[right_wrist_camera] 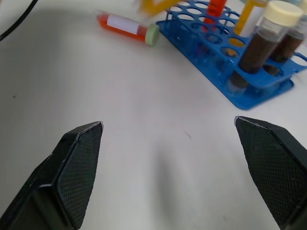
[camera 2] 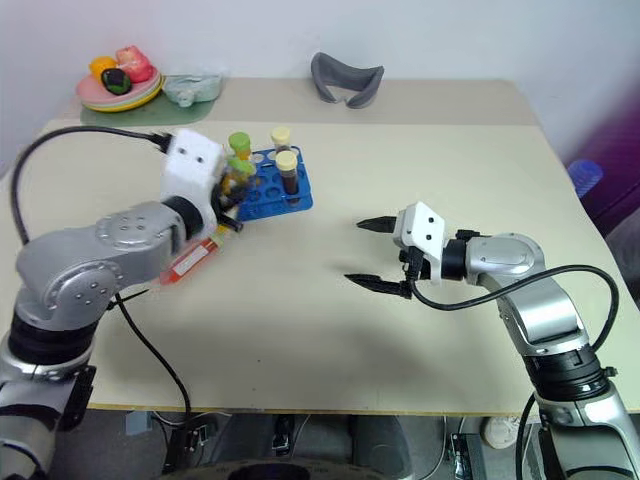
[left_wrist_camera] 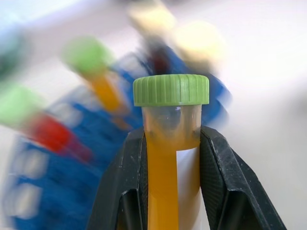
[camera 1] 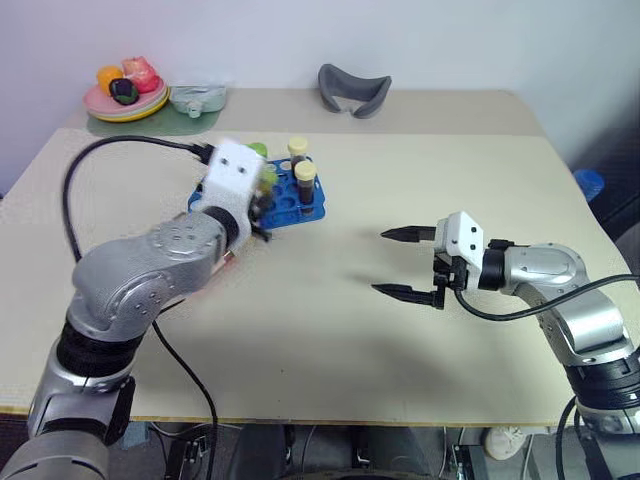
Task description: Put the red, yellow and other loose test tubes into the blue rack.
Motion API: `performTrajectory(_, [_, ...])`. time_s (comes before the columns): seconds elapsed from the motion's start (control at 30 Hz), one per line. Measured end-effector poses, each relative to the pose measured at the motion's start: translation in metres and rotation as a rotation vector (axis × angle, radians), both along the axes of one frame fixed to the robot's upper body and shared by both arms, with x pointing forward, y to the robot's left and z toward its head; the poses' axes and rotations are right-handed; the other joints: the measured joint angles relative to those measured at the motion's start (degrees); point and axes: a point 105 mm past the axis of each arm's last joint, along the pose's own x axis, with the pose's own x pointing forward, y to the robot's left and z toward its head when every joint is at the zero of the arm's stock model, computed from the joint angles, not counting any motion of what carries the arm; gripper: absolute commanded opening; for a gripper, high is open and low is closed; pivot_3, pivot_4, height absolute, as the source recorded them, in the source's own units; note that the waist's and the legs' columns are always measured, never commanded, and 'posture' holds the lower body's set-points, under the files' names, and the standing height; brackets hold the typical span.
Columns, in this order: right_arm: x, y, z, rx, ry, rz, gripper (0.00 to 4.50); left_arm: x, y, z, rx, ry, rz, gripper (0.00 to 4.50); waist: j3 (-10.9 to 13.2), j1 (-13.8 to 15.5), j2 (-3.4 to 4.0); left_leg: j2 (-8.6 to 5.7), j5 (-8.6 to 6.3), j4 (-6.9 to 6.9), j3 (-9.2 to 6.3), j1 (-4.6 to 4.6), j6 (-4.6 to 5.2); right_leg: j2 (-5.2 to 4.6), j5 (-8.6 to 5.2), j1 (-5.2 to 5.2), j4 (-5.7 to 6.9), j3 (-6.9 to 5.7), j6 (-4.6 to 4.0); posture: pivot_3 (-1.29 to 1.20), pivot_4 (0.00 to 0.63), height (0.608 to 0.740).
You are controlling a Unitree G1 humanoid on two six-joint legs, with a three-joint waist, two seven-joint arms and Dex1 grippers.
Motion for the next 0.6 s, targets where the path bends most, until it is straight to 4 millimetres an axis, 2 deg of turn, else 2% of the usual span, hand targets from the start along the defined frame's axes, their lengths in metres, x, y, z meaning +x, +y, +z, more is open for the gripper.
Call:
performTrajectory(0.07, [0.001,0.004,0.001,0.009,-0.003,0.01,4.5,0.003,0.01,0.013,-0.075,-0.127,0.043,0.98,0.01,0.17,-0.03,-0.03,-0.01,0.01,-0.02,-0.01,0.02,-0.02,0.0,0.05,-0.04,-0.01,0.01,0.0,0.15,0.735])
performTrajectory(0.13, [0.002,0.007,0.003,0.022,-0.008,0.014,4.5,0.007,0.012,0.016,-0.113,-0.21,0.061,0.98,0.01,0.23,-0.04,-0.03,-0.02,0.02,-0.04,-0.01,0.03,-0.02,0.0,0.07,-0.04,-0.01,0.01,0.0,0.15,0.735])
performTrajectory(0.23, [0.004,0.011,0.005,0.043,-0.014,0.014,4.5,0.013,0.009,0.019,-0.114,-0.362,0.096,0.98,0.01,0.13,-0.04,-0.02,-0.02,0.01,-0.02,-0.02,0.04,0.01,0.01,0.04,-0.03,-0.02,0.0,0.0,0.15,0.735])
performTrajectory(0.3, [0.007,0.014,0.008,0.055,-0.024,0.008,4.5,0.017,0.005,0.021,-0.18,-0.463,0.128,0.98,0.01,0.07,-0.03,-0.01,-0.03,0.0,0.01,-0.01,0.06,-0.01,0.01,0.03,-0.03,-0.02,0.01,0.0,0.15,0.735])
performTrajectory(0.5, [0.014,0.023,0.014,0.135,-0.038,-0.035,4.5,0.026,-0.005,0.004,-0.266,-0.631,0.143,0.98,0.0,0.0,-0.04,0.02,-0.04,-0.02,0.05,-0.03,0.08,-0.02,0.01,-0.04,0.0,-0.04,0.01,0.0,0.15,0.735])
performTrajectory(0.6, [0.016,0.027,0.016,0.194,-0.023,-0.065,4.5,0.03,-0.01,-0.007,-0.291,-0.653,0.132,0.98,0.0,0.0,-0.04,0.03,-0.05,-0.02,0.06,-0.03,0.1,-0.03,0.01,-0.05,0.01,-0.05,0.01,0.0,0.15,0.735])
